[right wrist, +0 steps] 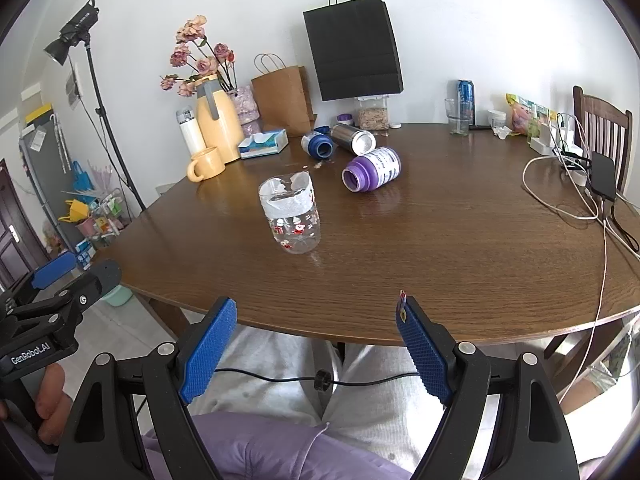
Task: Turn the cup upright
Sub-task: 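Move the right tool toward the purple bottle lying on its side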
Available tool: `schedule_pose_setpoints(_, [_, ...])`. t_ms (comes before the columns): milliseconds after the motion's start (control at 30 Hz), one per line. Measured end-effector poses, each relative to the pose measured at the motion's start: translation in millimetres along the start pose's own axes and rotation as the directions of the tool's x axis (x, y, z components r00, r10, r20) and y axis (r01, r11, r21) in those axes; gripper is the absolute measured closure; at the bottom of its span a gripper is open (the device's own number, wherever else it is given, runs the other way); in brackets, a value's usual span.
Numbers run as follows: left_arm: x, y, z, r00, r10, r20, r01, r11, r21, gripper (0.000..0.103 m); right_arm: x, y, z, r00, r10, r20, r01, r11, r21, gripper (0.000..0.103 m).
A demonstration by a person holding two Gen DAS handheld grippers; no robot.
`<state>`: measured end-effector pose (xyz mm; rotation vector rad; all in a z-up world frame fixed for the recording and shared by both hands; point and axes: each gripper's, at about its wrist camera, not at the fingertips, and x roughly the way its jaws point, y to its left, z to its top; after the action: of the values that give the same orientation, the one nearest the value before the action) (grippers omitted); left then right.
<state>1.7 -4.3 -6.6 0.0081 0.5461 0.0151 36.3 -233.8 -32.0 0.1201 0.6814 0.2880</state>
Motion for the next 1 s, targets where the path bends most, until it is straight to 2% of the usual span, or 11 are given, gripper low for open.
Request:
schedule_pose_setpoints(200, [7.8,-1.1,0.7,1.0,-0.021,-0.021,0.021,1.0,0.012,0.0,6.6,-4.5,3.6,1.0,-0.015,-0.001,0.015,1.0,-0.014,0.017])
schedule_pose_setpoints(367, [31.5,-4.4,18.1,0.997,-0.07,-0.031,0.071,0.997,0.031,0.0,28.5,-13.7,30.3,1.0,-0.008,-0.025,0.006,0.999,-0.052,0.017])
schedule_pose_setpoints(567, [77.4,-15.3,55.4,0.996,-0.088,0.006,0.087,0.992,0.087,0.0,84.5,-36.5,90.4,0.998,-0.024,-0.062,0.018,0.995,-0.103,0.017])
schedule_pose_setpoints(667, [110.9,-18.5,77.5,0.99,-0.132,-0.037,0.135,0.988,0.072,0.0,114.8,-52.2,114.7,0.995,-0.018,-0.097,0.011,0.997,-0.079,0.017])
schedule_pose_setpoints(833, [158.9,-23.7,107.0,0.982,-0.166,-0.095,0.171,0.984,0.044,0.0,171.0,-81.4,153.0,0.987,-0.029,-0.155,0.023,0.999,-0.039,0.017])
schedule_pose_setpoints(1000, [201.3,-36.6,128.8,0.971,-0.187,-0.146,0.196,0.979,0.048,0.0,217.6,-94.8,171.2,0.976,-0.043,-0.211,0.043,0.999,-0.006,0.017])
